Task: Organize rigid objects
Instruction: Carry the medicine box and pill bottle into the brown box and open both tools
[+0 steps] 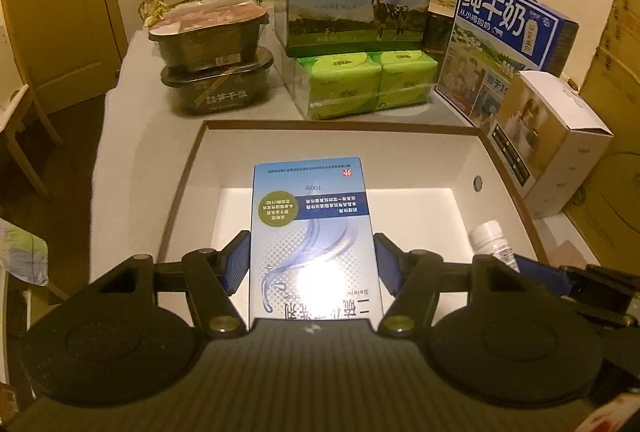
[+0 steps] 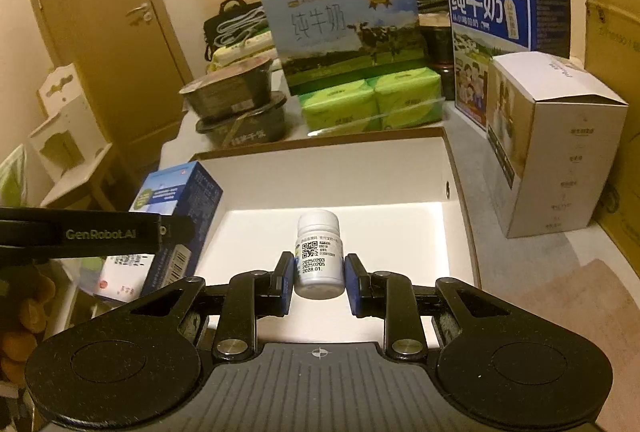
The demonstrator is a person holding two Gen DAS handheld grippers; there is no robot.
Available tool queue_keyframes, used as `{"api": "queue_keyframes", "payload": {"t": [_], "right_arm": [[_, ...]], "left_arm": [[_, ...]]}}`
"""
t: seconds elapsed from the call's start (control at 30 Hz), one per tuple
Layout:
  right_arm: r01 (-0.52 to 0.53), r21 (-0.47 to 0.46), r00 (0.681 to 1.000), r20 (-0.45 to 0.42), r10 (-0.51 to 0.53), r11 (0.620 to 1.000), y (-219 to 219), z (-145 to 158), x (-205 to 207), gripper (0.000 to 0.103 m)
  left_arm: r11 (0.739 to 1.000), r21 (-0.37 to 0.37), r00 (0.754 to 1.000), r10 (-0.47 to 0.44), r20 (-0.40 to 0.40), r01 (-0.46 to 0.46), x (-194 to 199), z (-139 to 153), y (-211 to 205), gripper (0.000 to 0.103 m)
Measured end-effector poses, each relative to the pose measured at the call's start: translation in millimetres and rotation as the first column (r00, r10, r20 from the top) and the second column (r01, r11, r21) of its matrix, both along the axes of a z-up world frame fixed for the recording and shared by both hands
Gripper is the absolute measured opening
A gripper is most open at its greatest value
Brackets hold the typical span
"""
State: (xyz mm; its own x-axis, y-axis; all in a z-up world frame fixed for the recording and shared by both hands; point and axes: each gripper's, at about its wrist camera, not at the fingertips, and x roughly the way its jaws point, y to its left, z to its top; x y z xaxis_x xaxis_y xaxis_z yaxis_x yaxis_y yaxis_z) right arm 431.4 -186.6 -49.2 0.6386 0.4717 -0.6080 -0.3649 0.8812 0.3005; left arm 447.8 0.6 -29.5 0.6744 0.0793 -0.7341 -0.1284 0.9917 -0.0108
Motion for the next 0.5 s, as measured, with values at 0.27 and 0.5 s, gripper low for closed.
{"api": "queue_keyframes", "payload": {"t": [0.27,0.5], "right_arm": [[0.000,-0.014,0.998,-0.057,-0.001,1.000,6.4,-23.1,32.5,0.027],[0.006,-0.032,0.995,-0.100,-0.009,0.999,5.9,-44.8,46.3,0.027]], "left_arm": [[1.000,-0.016,0.998,0.003,-0.068,-0.004,36.8,-34.1,-9.5,0.063],[0.999,-0.047,0.995,-0.020,-0.102,0.016,50.7,-62.5,-12.7,0.063]]}}
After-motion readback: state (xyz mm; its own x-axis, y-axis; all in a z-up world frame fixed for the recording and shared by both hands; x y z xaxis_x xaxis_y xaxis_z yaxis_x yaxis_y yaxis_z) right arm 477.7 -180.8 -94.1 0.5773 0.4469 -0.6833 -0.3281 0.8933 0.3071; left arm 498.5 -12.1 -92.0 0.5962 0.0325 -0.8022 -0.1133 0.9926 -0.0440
